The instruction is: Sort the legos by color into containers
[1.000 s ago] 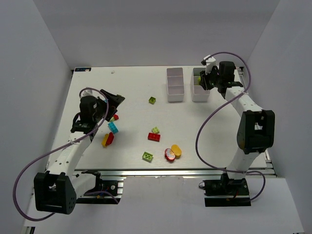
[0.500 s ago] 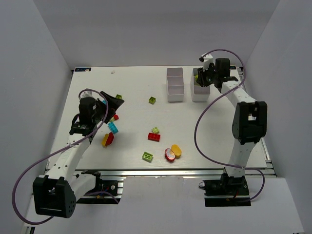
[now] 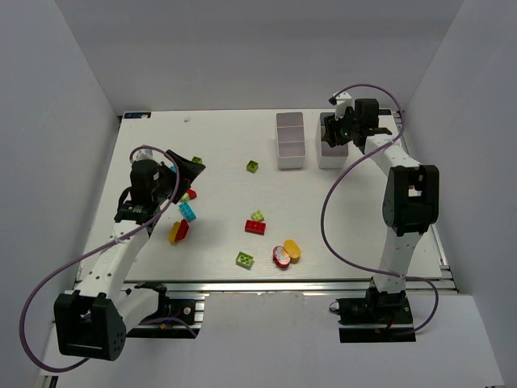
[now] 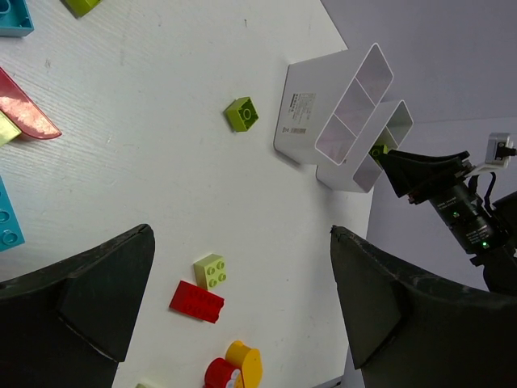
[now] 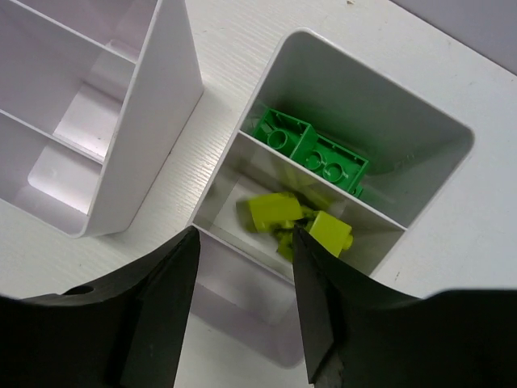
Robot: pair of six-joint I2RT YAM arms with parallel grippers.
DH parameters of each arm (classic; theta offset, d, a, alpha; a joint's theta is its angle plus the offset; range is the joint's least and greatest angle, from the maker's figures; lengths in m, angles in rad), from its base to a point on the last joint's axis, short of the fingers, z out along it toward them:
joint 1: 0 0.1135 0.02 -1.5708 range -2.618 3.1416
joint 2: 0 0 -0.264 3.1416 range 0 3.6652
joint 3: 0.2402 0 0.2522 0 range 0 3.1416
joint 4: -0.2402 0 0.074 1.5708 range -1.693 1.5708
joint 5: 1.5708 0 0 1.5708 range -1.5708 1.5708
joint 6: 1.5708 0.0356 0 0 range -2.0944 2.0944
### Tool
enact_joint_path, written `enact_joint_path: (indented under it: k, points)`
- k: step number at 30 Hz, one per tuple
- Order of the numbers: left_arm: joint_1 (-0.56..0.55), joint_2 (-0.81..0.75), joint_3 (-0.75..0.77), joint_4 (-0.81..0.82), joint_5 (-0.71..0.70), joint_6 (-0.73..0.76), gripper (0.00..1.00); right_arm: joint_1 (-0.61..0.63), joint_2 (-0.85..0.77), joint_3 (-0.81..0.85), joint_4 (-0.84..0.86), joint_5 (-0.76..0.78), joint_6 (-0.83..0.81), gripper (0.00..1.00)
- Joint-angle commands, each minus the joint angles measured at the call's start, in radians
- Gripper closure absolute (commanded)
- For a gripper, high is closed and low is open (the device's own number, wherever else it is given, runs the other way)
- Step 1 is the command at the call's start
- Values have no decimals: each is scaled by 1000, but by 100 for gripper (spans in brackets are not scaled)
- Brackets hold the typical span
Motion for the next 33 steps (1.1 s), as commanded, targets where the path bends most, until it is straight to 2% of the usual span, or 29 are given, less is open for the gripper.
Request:
enact_joint_path:
  k: [1, 7, 10, 11, 13, 16, 19, 20, 21, 22, 24, 25, 26, 29, 33]
  points:
    - [6, 2, 26, -3, -6, 21, 2, -3, -5, 46, 33, 15, 1, 44]
    - [6, 56, 72, -26, 0, 84, 2, -10, -83, 35, 26, -37, -5, 44]
    - [6, 123, 130, -45, 3, 196, 2, -19, -178, -4, 4, -202, -107, 40]
    - [6, 148, 152, -59, -3, 226, 3, -19, -204, -14, -28, -286, -143, 32]
    - [6, 207, 231, -109, -9, 335, 5, -20, -274, -61, -59, -380, -262, 26]
    - [3, 352, 359, -198, -52, 479, 13, -20, -372, -162, -110, -547, -388, 25]
    - [-13, 513, 492, -279, -109, 622, 21, -20, -449, -234, -191, -623, -480, 40]
    - [-19, 553, 526, -299, -155, 654, 22, -20, -463, -247, -210, -655, -490, 56]
    - [-31, 630, 558, -328, -187, 685, 24, -20, -489, -258, -234, -669, -494, 64]
    - [-37, 666, 618, -342, -256, 743, 25, -20, -501, -279, -240, -687, -496, 79]
    - [-52, 747, 659, -338, -305, 800, 26, -19, -537, -300, -250, -701, -491, 85]
    - [-65, 768, 682, -324, -322, 855, 27, -20, -546, -311, -245, -701, -482, 84]
    - [-69, 787, 693, -313, -342, 885, 27, -20, -560, -337, -234, -697, -452, 76]
    - [-74, 864, 748, -283, -360, 954, 27, -20, -604, -394, -170, -687, -395, 64]
    - [-74, 961, 833, -272, -373, 1020, 26, -20, -633, -420, -138, -683, -341, 59]
